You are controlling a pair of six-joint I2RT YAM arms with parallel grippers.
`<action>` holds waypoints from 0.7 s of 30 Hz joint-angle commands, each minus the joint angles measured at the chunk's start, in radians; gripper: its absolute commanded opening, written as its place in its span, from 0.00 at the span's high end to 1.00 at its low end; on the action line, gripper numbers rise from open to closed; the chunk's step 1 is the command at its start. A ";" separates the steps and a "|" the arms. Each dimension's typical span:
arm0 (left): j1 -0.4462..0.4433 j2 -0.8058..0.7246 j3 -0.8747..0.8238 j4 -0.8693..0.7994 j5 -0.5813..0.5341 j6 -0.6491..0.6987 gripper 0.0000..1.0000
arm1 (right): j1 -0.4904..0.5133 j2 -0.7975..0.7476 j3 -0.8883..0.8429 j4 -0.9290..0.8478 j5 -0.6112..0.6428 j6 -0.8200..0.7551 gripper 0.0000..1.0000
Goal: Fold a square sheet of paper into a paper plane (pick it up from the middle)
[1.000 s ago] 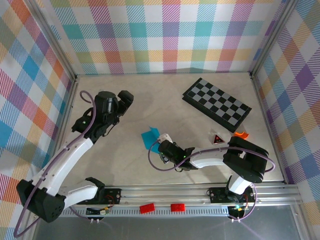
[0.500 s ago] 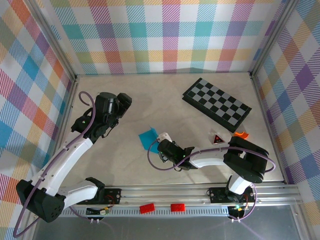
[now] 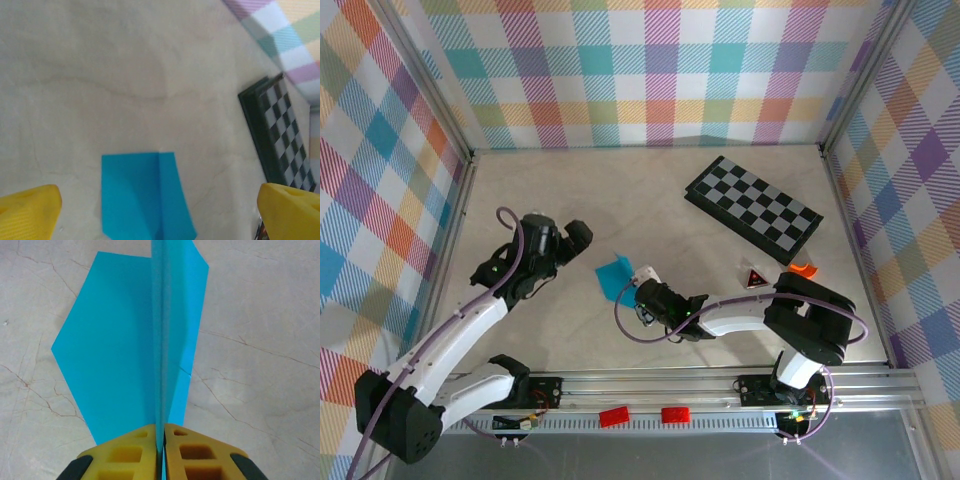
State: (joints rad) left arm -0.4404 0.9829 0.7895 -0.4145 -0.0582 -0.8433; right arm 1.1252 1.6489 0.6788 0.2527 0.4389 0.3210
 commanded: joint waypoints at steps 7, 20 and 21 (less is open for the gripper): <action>0.024 0.102 -0.106 0.272 0.372 -0.030 0.09 | -0.004 0.030 -0.022 0.036 -0.027 -0.045 0.83; 0.022 0.258 -0.103 0.285 0.354 -0.133 0.19 | -0.004 0.032 -0.069 0.102 -0.043 -0.007 0.81; 0.023 0.254 -0.106 0.273 0.344 -0.138 0.19 | -0.004 0.031 -0.073 0.110 -0.044 -0.008 0.81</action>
State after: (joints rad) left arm -0.4301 1.2594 0.6945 -0.1322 0.3061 -0.9447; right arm 1.1252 1.6737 0.6266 0.3218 0.4065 0.2970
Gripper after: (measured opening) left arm 0.813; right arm 0.187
